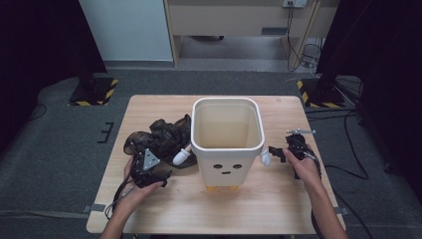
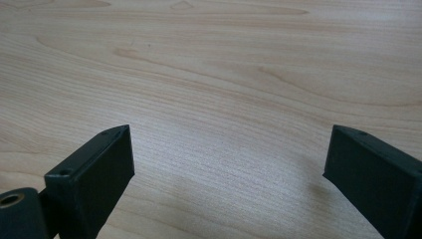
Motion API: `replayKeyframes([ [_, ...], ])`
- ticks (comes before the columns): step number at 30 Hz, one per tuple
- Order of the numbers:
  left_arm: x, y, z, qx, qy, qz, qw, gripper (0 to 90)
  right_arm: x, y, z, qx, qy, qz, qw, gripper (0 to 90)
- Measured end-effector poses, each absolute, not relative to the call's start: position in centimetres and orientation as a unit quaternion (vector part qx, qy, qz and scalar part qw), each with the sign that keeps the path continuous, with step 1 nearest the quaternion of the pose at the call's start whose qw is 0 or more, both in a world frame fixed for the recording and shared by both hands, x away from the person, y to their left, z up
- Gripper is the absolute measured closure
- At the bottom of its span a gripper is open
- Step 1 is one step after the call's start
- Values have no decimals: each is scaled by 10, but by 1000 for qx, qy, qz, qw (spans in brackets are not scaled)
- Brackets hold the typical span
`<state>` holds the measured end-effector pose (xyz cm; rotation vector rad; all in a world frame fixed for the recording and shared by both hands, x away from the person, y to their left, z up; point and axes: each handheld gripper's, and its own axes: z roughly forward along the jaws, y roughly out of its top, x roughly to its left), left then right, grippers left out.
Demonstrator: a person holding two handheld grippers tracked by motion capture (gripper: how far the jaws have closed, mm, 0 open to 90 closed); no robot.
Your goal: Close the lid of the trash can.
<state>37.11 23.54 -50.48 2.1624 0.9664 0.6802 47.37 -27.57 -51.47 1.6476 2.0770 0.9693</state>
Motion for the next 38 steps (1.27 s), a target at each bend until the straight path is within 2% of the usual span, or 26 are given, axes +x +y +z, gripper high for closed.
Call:
replayKeyframes([
  [11, 371, 236, -504, 827, 371, 263, 332, 42, 473, -271, -528, 574, 737, 321, 156, 45],
  [25, 371, 237, -504, 826, 374, 261, 332, 41, 459, -260, -539, 541, 750, 311, 222, 12],
  [38, 372, 238, -504, 824, 377, 261, 333, 41, 432, -272, -539, 540, 749, 312, 221, 6],
])
